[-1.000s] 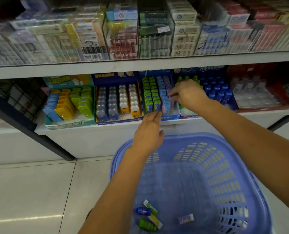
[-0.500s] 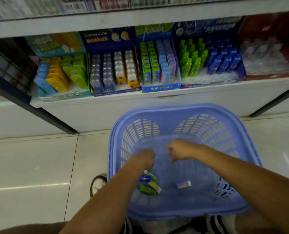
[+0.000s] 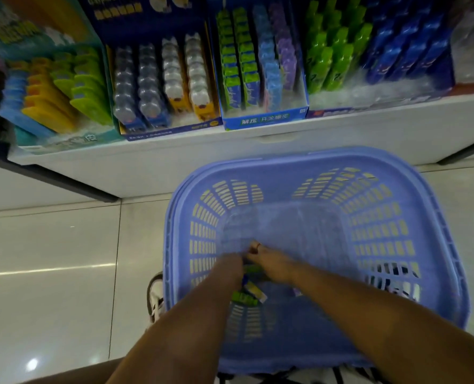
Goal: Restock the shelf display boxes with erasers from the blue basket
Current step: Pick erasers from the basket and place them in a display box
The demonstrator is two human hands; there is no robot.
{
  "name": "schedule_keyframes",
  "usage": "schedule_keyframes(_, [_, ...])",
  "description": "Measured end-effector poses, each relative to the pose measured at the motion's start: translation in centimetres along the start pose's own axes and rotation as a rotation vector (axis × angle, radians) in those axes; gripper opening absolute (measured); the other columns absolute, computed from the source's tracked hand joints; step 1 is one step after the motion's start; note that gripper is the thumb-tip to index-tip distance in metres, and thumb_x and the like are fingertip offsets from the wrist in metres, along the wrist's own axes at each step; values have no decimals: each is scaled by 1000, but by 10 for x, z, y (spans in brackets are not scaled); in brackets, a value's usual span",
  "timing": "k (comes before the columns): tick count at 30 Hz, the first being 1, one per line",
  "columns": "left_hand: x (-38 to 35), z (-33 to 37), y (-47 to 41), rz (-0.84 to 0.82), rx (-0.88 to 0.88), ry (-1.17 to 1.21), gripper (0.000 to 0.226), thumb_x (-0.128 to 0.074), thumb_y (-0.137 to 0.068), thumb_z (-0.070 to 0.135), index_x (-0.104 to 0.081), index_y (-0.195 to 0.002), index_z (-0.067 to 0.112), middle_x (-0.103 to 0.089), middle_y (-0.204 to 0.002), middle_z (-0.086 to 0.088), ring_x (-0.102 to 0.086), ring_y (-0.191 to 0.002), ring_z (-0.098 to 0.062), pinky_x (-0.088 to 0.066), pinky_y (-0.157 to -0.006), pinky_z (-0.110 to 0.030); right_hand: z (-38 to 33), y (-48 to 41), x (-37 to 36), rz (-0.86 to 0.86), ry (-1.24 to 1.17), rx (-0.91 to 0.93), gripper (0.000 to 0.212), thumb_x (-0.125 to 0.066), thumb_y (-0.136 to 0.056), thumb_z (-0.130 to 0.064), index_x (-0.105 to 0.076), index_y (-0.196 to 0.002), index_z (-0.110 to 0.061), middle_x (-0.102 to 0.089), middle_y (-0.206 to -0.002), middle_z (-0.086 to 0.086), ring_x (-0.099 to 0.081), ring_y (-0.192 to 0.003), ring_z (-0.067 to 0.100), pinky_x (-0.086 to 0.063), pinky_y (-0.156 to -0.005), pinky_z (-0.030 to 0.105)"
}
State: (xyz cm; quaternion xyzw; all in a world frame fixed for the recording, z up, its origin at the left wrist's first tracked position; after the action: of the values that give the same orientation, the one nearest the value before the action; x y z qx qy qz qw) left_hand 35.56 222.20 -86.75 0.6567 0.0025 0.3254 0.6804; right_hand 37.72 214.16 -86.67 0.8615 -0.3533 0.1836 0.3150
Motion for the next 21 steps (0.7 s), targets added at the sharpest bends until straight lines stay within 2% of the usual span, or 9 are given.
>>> schedule_keyframes(2, [2, -1, 1, -38, 11, 23, 47, -64, -87, 14, -52, -132, 6, -53, -133, -18, -52, -120, -29, -41, -93, -30, 6, -3, 9, 36, 49, -37, 8, -48, -94, -5, -54, -96, -9, -57, -101, 25, -55, -97, 27, -45, -92, 51])
schedule_keyframes(4, [1, -1, 4, -112, 45, -60, 44, -68, -85, 18, -57, -125, 2, -58, -127, -19, -59, -111, -28, -47, -86, -30, 14, 0, 23, 56, 141, -68, 15, -48, -93, -5, -58, -85, -14, -58, -91, 14, -55, -89, 25, -43, -92, 51])
schedule_keyframes(8, [16, 16, 18, -139, -11, 61, 33, -57, -91, 18, -61, -114, -4, -61, -104, -23, -64, -97, -27, -51, -80, -36, 19, 1, 46, -50, 44, -168, 16, -57, -88, -7, -66, -101, -5, -65, -108, 13, -59, -101, 21, -39, -89, 30])
schedule_keyframes(10, [34, 35, 24, -103, -80, 232, 26, -47, -97, 17, -59, -109, -3, -59, -102, -26, -60, -94, -28, -49, -85, -41, 10, 6, 74, 0, -66, -202, 11, -57, -91, -9, -66, -94, -5, -68, -92, 13, -63, -78, 4, -45, -77, 29])
schedule_keyframes(11, [44, 43, 29, -95, -112, 360, 21, -44, -98, 15, -58, -96, -1, -57, -89, -25, -60, -82, -28, -50, -81, -44, 4, 9, 90, 29, -146, -217, 10, -56, -93, -10, -65, -88, -7, -66, -78, 11, -60, -60, -3, -48, -68, 28])
schedule_keyframes(13, [69, 52, 40, -68, -138, 619, 19, -45, -93, 13, -51, -75, 9, -50, -61, -12, -52, -52, -20, -50, -62, -36, -7, 15, 125, 49, -255, -232, 11, -55, -94, -8, -61, -84, -6, -59, -63, 5, -54, -43, -4, -46, -56, 21])
schedule_keyframes(15, [95, 61, 62, -71, -207, 756, 19, -49, -90, 14, -52, -72, 13, -46, -52, -3, -44, -39, -13, -46, -54, -27, -33, 25, 168, 110, -278, -177, 9, -58, -92, -6, -64, -90, 0, -58, -64, 7, -54, -48, 0, -45, -58, 18])
schedule_keyframes(18, [137, 75, 104, -43, -375, 878, 27, -46, -97, 28, -60, -79, 14, -48, -56, -1, -43, -42, -9, -44, -45, -20, -82, 43, 237, 291, -252, -38, 15, -64, -88, -7, -69, -99, -1, -67, -75, 6, -59, -64, 10, -49, -69, 21])
schedule_keyframes(21, [171, 83, 139, -3, -486, 1034, 38, -36, -100, 31, -63, -81, 11, -51, -51, 1, -41, -42, -10, -37, -41, -19, -134, 67, 300, 577, -407, 109, 13, -70, -81, -4, -67, -93, -9, -67, -65, -8, -63, -58, 3, -51, -63, 13])
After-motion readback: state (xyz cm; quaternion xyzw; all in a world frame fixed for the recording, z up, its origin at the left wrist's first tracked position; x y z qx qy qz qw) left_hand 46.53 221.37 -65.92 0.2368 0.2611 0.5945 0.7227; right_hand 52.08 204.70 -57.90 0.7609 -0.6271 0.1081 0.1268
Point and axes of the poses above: each hand's wrist, its own y-axis away from the middle knuckle, its own x-axis out of the back of the hand, z = x × y, the point moved 10 cm from there along -y, towards the middle knuckle
